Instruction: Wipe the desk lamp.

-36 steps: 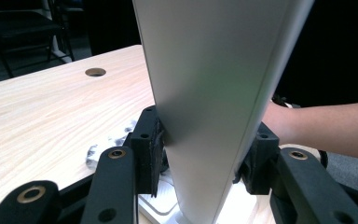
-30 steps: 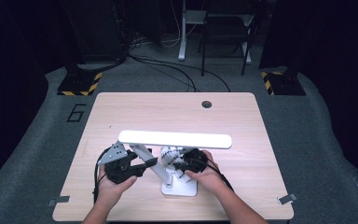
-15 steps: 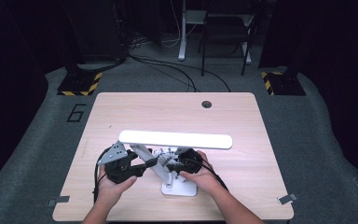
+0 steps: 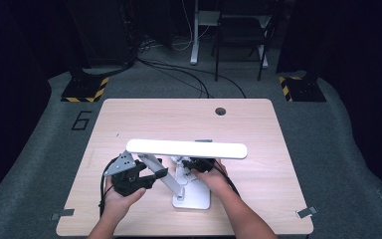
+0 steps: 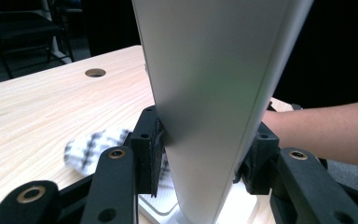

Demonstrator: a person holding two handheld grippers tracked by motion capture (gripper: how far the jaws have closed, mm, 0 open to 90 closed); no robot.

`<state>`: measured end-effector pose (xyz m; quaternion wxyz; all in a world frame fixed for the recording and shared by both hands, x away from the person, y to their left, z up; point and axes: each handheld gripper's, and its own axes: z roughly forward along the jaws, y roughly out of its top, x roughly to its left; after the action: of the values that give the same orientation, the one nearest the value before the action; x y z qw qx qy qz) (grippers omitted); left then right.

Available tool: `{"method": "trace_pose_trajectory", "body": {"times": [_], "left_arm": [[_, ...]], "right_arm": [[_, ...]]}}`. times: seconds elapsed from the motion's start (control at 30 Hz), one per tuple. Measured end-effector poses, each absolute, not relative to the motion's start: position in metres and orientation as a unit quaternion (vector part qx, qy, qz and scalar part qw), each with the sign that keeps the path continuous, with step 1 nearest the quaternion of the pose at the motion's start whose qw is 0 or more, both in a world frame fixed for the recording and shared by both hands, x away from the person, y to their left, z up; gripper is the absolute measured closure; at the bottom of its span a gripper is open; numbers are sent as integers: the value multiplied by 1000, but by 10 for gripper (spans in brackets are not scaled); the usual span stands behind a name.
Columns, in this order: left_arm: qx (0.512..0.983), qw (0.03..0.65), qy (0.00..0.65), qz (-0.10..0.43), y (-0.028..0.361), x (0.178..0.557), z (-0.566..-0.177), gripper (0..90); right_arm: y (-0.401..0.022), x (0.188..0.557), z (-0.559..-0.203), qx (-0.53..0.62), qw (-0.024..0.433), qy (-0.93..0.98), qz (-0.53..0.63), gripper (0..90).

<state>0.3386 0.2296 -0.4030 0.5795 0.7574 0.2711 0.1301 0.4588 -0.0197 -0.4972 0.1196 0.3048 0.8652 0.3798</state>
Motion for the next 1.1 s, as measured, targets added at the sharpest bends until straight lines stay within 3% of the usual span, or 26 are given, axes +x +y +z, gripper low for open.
{"method": "trace_pose_trajectory", "body": {"times": [0.47,0.73,1.1], "left_arm": [[760,579,267,122,233,342,-403,570],[745,604,270,87,252,344,-390,492],[751,606,248,79,261,342,-365,474]], "right_arm": [[-34,437,-498,282,102,869,394,684],[-40,428,-496,269,100,872,397,638],[-43,417,-497,259,103,875,395,630]]}}
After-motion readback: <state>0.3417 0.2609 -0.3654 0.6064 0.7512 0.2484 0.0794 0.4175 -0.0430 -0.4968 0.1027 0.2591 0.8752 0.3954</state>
